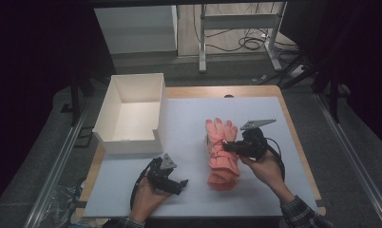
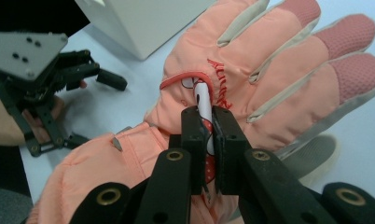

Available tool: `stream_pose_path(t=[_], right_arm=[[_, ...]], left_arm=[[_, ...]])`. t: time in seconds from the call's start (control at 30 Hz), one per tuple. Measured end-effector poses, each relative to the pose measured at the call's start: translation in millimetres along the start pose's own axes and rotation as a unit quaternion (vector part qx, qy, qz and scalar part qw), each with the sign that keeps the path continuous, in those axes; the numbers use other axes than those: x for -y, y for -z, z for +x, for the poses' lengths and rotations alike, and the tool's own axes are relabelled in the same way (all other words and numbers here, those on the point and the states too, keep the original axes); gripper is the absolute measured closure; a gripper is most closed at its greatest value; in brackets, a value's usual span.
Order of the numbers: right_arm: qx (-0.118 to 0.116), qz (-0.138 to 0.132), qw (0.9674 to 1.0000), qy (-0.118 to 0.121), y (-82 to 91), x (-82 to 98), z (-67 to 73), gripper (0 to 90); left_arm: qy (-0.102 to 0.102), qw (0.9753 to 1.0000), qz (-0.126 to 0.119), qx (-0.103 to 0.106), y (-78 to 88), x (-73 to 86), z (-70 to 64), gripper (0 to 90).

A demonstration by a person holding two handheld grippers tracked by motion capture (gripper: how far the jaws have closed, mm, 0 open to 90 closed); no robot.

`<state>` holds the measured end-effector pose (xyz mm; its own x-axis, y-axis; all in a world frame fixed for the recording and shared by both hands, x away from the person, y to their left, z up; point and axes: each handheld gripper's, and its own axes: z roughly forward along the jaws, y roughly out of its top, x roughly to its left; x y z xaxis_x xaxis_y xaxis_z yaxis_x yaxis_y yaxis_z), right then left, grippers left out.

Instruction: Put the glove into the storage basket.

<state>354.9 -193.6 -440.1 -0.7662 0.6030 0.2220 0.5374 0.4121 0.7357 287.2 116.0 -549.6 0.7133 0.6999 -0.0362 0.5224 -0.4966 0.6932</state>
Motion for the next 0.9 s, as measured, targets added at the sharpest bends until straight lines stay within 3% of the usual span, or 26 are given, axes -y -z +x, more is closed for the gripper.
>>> stream_pose_path(t=[0.13,0.23,0.5,0.7,0.9], right_arm=[[0.002,0.0,1.0,0.001,-2.8,10.0,3.3,83.3],[0.019,0.009,0.9997,0.01,-10.4,17.2,3.1,81.8],[0.038,0.005,0.999,0.022,-23.2,31.6,1.5,70.8],[0.039,-0.001,0.9991,0.018,-18.2,31.3,0.5,58.5],[0.052,-0.015,0.9976,0.044,-1.6,22.6,3.3,53.8]], left_arm=[[0.001,1.0,-0.001,0.0,-0.1,0.0,-0.2,1.4],[-0.001,1.0,-0.001,0.0,-0.2,0.0,0.1,1.4],[0.0,1.0,-0.001,0.0,-0.2,0.0,0.0,1.4],[0.0,1.0,-0.001,0.0,-0.2,0.0,-0.1,1.4],[0.0,1.0,-0.001,0.0,-0.2,0.0,0.0,1.4]])
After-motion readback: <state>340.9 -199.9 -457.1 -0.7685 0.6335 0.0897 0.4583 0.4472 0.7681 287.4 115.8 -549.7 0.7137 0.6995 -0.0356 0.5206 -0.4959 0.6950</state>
